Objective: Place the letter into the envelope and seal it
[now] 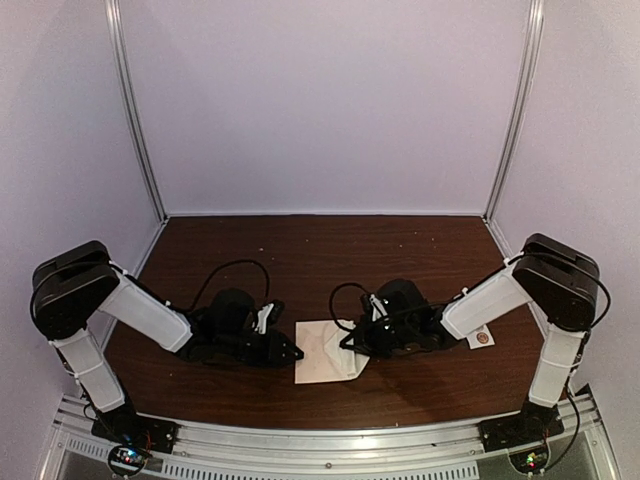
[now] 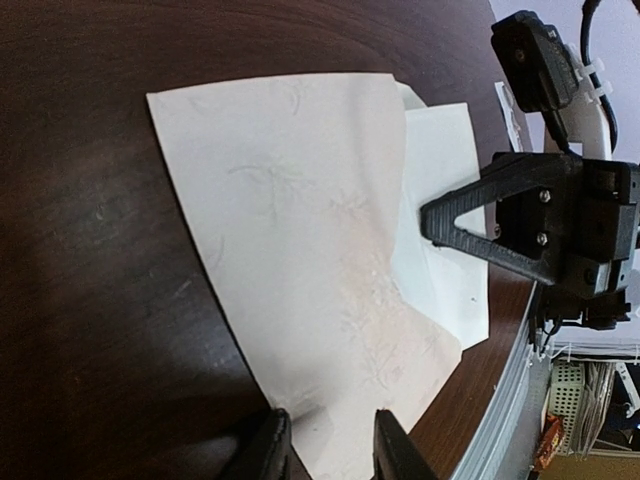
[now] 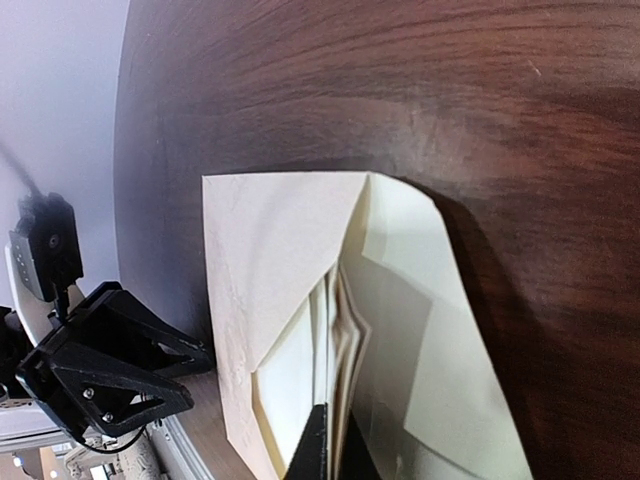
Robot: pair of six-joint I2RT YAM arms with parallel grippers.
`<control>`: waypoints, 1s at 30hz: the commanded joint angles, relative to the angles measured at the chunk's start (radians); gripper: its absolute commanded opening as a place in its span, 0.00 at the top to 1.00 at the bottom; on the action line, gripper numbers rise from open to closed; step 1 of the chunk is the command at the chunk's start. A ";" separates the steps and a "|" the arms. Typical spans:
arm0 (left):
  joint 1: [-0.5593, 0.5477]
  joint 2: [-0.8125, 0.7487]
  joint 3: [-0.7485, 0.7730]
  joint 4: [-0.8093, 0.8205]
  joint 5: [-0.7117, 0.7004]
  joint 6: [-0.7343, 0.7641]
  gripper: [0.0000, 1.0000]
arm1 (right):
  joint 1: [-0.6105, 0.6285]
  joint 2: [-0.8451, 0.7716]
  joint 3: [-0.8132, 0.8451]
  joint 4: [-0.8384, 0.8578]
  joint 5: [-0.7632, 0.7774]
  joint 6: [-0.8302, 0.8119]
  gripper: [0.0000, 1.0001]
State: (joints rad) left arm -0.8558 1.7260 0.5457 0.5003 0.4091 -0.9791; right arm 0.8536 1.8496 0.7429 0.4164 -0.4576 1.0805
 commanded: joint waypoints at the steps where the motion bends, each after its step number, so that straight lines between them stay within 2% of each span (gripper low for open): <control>1: 0.008 -0.002 0.005 0.026 -0.010 -0.006 0.72 | 0.007 -0.004 0.028 -0.023 -0.004 -0.033 1.00; 4: 0.008 -0.039 -0.004 0.002 -0.041 0.000 0.72 | 0.007 -0.044 0.050 -0.128 0.042 -0.080 0.99; 13: 0.008 -0.102 0.026 -0.102 -0.089 0.047 0.67 | 0.007 -0.180 0.113 -0.434 0.201 -0.224 0.67; 16: 0.008 -0.105 0.039 -0.103 -0.089 0.047 0.67 | 0.006 -0.214 0.130 -0.518 0.267 -0.250 0.62; 21: 0.008 -0.092 0.046 -0.095 -0.087 0.044 0.66 | 0.007 -0.232 0.125 -0.553 0.282 -0.262 0.64; 30: 0.008 -0.045 0.047 -0.051 -0.063 0.027 0.67 | 0.015 -0.162 0.103 -0.445 0.203 -0.243 0.72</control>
State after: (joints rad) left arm -0.8558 1.6554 0.5690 0.3965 0.3367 -0.9527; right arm 0.8589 1.6466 0.8562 -0.0750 -0.2321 0.8368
